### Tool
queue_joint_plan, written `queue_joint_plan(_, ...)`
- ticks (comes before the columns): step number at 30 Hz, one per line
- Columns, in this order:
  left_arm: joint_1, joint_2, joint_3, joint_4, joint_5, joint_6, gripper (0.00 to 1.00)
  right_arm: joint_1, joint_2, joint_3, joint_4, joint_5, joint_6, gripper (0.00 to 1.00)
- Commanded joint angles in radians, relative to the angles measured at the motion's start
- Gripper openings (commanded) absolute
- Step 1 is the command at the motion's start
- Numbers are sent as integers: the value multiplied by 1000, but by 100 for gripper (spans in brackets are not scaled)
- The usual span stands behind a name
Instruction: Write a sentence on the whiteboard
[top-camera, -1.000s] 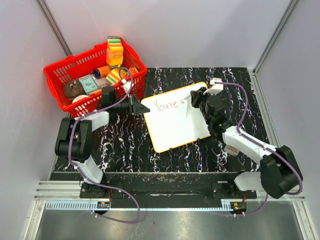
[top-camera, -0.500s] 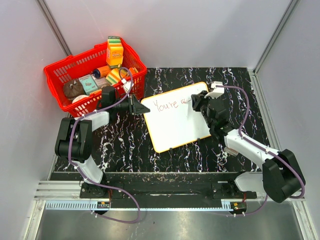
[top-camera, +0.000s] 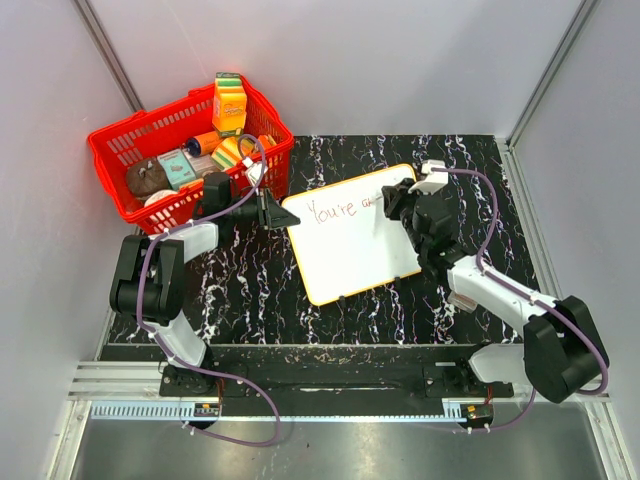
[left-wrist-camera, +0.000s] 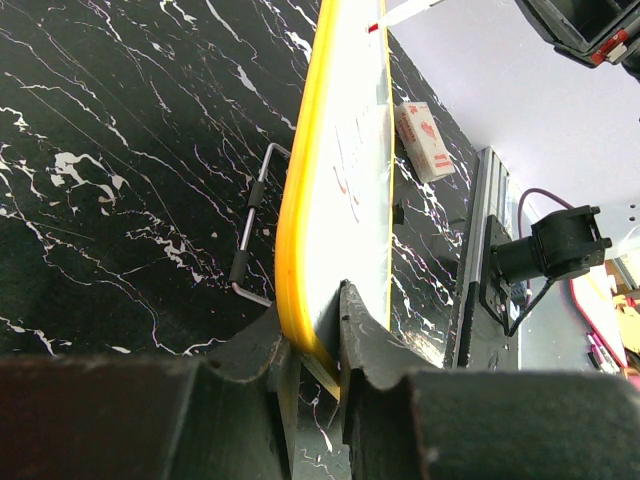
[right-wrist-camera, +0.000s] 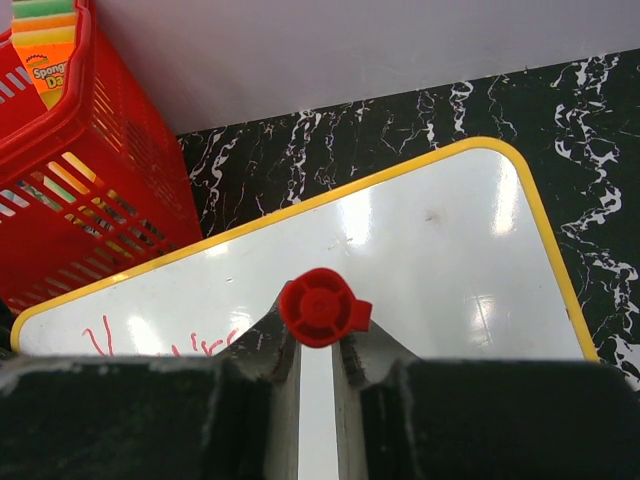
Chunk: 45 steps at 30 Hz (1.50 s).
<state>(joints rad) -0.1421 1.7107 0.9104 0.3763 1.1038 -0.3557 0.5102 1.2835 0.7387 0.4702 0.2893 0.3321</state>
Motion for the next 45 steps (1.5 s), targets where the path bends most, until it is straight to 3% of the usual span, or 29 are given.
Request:
queue_joint_plan(1, -59, 40, -27, -60, -58, 213, 0, -6, 19, 60, 24, 30, -19, 0)
queue_joint_plan(14, -59, 38, -27, -60, -58, 215, 0, -15, 28, 84, 2, 59, -21, 0)
queue_joint_plan(35, -60, 40, -25, -62, -59, 215, 0, -18, -39, -16, -36, 34, 1, 0)
queue_joint_plan(45, -60, 41, -25, -62, -58, 215, 0, -19, -3, 37, -21, 47, 2, 0)
